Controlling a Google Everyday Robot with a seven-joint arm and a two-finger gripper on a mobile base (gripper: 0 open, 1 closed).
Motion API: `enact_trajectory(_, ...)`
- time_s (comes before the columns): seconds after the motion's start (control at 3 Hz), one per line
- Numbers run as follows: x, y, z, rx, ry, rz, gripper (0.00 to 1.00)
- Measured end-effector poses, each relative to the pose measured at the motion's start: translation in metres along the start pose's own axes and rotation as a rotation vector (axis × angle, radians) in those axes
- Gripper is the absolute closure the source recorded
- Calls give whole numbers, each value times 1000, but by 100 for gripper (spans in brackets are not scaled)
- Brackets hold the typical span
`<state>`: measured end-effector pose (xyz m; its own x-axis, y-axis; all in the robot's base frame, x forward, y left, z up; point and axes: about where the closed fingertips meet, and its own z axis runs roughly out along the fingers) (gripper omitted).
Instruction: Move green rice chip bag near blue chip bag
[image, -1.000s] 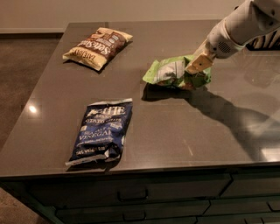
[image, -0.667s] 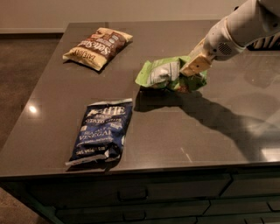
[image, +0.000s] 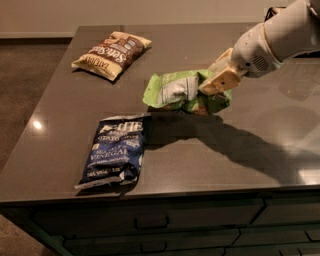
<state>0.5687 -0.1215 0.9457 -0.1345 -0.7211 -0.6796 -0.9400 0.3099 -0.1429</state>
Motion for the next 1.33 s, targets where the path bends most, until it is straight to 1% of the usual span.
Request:
enact_trajectory(0.33, -1, 24, -2, -37, -22, -6, 83)
enact_trajectory(0.67, -1, 44, 4, -69, -36, -17, 59)
enact_trajectory(1.0, 0, 54, 8, -86, -41, -17, 36)
enact_trajectory(1.33, -2, 54, 9, -87, -41, -19, 13)
